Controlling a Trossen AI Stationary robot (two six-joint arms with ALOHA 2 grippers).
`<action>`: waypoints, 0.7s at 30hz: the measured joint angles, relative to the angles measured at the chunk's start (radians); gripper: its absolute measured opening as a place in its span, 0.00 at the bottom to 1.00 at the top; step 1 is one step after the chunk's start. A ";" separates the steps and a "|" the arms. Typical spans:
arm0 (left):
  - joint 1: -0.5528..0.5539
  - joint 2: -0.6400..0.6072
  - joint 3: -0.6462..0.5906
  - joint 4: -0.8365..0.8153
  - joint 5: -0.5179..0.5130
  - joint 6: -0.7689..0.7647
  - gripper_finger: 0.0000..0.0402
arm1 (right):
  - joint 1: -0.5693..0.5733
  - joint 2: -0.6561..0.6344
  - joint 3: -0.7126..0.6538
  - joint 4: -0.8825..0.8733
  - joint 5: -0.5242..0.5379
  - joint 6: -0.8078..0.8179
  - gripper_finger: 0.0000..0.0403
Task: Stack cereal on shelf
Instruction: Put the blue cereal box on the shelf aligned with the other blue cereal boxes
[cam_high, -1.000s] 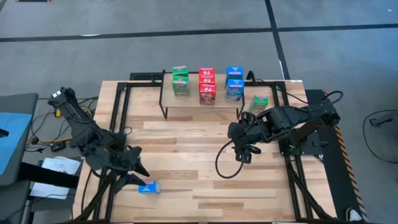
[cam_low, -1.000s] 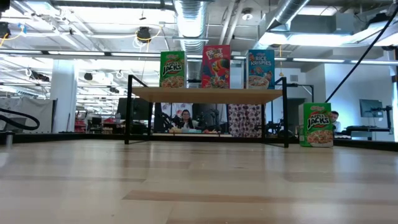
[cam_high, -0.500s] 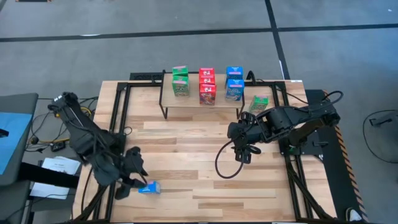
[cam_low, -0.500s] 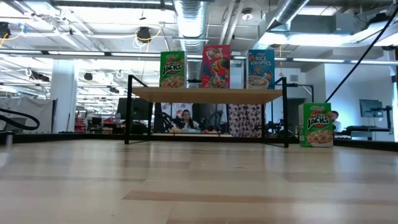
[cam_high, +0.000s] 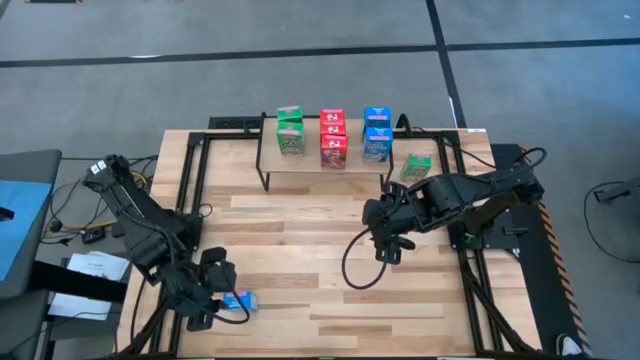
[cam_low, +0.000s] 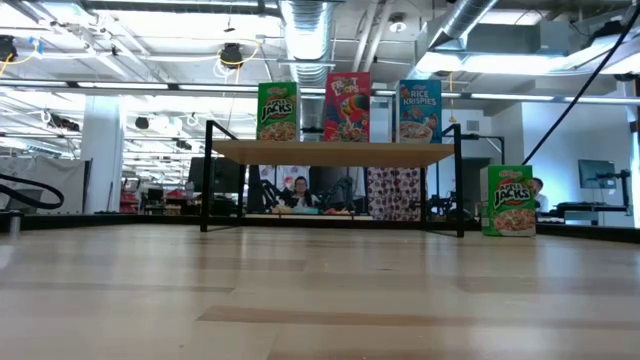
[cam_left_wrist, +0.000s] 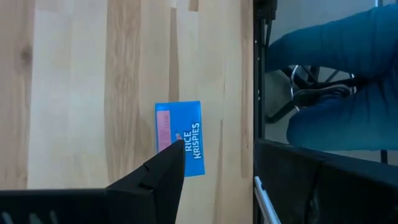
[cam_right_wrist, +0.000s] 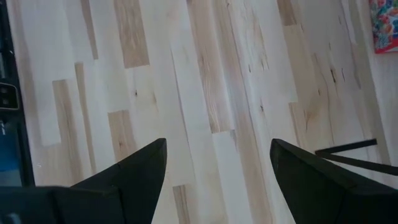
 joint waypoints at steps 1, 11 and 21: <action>-0.001 0.000 0.000 0.000 0.000 -0.006 0.45 | 0.000 -0.002 0.001 0.002 0.000 0.000 0.77; -0.004 0.000 -0.007 -0.009 -0.049 -0.054 0.45 | 0.000 0.000 0.000 0.002 -0.001 0.000 0.77; -0.004 0.000 -0.008 -0.005 -0.059 -0.131 0.45 | 0.000 0.000 0.000 0.003 0.000 0.000 0.77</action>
